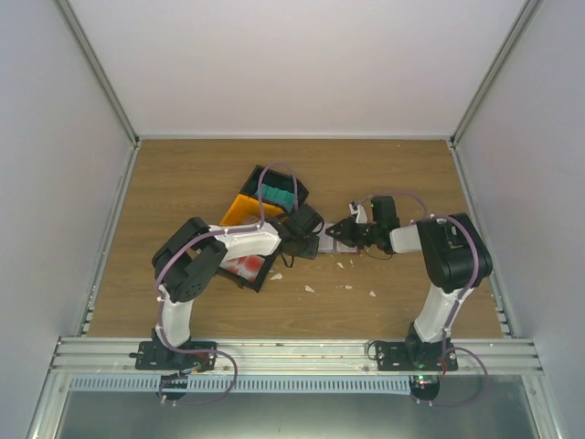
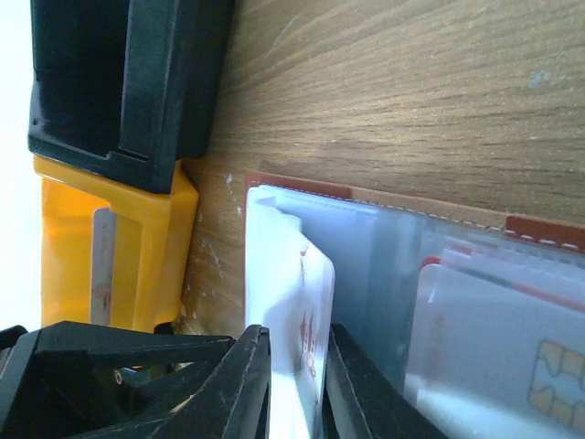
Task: Put the credit cards into the card holder
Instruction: Turn over the card slot in the card holder.
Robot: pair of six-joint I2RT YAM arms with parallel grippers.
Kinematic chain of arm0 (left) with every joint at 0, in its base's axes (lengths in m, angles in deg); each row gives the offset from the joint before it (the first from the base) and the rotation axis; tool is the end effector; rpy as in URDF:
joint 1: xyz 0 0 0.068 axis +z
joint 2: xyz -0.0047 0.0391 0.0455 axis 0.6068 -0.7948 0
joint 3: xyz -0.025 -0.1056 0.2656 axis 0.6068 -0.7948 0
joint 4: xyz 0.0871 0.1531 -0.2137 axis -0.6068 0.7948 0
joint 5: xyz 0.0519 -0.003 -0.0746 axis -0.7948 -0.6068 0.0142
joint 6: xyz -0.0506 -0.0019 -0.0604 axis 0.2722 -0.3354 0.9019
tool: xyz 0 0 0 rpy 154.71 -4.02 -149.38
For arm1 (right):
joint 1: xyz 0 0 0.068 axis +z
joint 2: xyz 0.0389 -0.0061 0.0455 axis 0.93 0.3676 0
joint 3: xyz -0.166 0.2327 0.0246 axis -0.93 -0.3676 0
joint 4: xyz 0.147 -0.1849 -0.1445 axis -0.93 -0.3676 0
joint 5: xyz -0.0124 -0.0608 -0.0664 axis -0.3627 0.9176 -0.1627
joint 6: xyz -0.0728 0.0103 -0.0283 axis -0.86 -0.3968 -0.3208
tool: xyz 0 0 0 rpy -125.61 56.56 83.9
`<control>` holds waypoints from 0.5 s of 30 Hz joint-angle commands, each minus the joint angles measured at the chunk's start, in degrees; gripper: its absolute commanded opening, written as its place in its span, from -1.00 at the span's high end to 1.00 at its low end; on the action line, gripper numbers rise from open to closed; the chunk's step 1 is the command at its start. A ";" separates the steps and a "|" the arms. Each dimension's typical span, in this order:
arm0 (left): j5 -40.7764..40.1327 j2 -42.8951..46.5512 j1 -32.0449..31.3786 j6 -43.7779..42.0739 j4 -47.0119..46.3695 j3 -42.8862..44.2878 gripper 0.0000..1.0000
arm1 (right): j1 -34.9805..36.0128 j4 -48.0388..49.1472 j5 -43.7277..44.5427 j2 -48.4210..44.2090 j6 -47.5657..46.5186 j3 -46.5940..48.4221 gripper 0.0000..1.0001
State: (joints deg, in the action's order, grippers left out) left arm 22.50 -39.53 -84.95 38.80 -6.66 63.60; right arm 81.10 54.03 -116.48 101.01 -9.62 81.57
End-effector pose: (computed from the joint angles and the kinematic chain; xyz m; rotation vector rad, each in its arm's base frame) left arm 0.2928 -0.3150 0.1201 0.3593 2.6530 -0.3992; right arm 0.3274 0.1229 0.0823 0.2270 2.4945 1.3775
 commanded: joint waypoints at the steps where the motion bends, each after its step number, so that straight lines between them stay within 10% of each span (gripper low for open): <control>1: -1.22 3.90 0.65 -0.31 0.88 -0.74 0.28 | 0.43 -1.90 2.15 -3.64 -0.82 -0.56 0.72; 15: 12.09 7.06 5.68 2.50 -4.14 -3.03 -0.09 | 0.47 2.12 -2.47 -4.46 0.08 -2.05 0.99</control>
State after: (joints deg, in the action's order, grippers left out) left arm 27.84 -34.41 -80.82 40.04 -6.47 62.38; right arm 81.14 53.48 -116.83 98.08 -9.80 80.61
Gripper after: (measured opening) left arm 0.519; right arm 0.013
